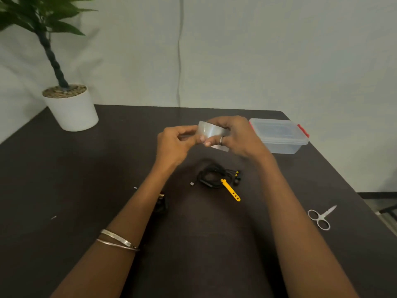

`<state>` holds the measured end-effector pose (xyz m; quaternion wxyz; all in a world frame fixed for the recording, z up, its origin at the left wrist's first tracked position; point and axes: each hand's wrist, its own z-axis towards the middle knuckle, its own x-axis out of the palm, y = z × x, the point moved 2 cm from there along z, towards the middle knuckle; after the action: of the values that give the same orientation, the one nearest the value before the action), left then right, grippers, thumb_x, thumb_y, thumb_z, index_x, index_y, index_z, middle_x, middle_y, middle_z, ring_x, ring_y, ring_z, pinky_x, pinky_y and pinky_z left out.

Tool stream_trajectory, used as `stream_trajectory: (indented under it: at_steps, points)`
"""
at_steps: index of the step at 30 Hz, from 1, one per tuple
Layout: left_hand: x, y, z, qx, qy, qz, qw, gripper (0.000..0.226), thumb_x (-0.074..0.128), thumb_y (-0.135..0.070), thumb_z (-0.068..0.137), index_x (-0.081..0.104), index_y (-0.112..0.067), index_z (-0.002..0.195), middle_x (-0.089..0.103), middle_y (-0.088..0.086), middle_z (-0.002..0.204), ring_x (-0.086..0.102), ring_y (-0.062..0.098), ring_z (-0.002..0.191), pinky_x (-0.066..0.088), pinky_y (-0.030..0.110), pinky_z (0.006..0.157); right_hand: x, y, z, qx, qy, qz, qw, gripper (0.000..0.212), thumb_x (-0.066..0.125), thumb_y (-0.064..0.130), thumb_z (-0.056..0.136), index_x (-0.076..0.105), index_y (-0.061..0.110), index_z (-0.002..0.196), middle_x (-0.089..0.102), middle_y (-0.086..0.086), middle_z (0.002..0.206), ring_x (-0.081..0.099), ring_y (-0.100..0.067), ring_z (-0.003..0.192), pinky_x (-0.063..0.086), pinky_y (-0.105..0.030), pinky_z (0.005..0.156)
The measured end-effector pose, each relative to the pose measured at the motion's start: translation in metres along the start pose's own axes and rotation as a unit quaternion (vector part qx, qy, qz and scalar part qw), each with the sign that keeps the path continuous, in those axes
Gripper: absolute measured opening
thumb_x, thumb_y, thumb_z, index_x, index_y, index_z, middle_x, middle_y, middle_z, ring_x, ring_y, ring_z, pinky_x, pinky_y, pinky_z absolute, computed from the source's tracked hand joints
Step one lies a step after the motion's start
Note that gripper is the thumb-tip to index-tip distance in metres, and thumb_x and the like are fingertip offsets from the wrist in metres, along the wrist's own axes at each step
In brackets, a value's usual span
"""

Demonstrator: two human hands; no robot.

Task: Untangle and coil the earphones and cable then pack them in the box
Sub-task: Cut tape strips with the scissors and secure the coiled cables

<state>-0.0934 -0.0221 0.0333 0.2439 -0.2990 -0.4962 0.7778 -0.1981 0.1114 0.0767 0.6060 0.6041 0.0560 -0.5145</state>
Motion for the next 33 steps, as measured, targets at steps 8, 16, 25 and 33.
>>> stream_trajectory:
  at_steps: [8, 16, 25, 33]
  points:
    - [-0.02, 0.016, 0.002, -0.008, -0.079, 0.04, 0.996, 0.021, 0.082, -0.018, 0.072, 0.077, -0.01, 0.092, 0.074, -0.001, 0.086, 0.069, 0.003, 0.077, 0.056, 0.024, 0.081, 0.039, 0.0, 0.02, -0.039, 0.051, -0.022, 0.998, 0.061, 0.084, 0.02, 0.07, 0.062, 0.013, 0.126, 0.068, -0.008, 0.119, 0.061, -0.019, 0.11, 0.046, -0.029, 0.093]
    - [-0.023, 0.027, 0.004, 0.011, -0.096, 0.129, 0.987, 0.008, 0.078, -0.013, 0.074, 0.077, -0.009, 0.08, 0.072, 0.001, 0.075, 0.064, 0.007, 0.067, 0.049, 0.012, 0.068, 0.061, -0.016, 0.027, -0.037, 0.044, -0.084, 0.995, 0.064, 0.079, 0.02, 0.075, 0.055, 0.022, 0.134, 0.063, -0.014, 0.123, 0.054, -0.031, 0.115, 0.039, -0.05, 0.102]
    - [-0.024, 0.033, 0.007, 0.029, -0.074, 0.203, 0.976, 0.008, 0.07, -0.012, 0.079, 0.075, -0.008, 0.075, 0.07, 0.004, 0.068, 0.064, 0.017, 0.063, 0.053, 0.032, 0.067, 0.061, -0.017, 0.022, -0.023, 0.008, -0.085, 0.996, 0.059, 0.082, 0.032, 0.07, 0.062, 0.025, 0.125, 0.065, 0.006, 0.11, 0.054, -0.02, 0.116, 0.028, -0.05, 0.107]
    - [-0.033, 0.042, 0.014, -0.055, -0.037, 0.152, 0.986, 0.013, 0.064, -0.008, 0.086, 0.071, 0.001, 0.079, 0.071, 0.012, 0.074, 0.065, 0.007, 0.06, 0.054, 0.02, 0.063, 0.062, -0.02, 0.019, -0.017, -0.01, -0.027, 0.999, 0.04, 0.08, 0.038, 0.072, 0.07, 0.02, 0.107, 0.059, -0.005, 0.097, 0.054, -0.027, 0.097, 0.042, -0.051, 0.094]
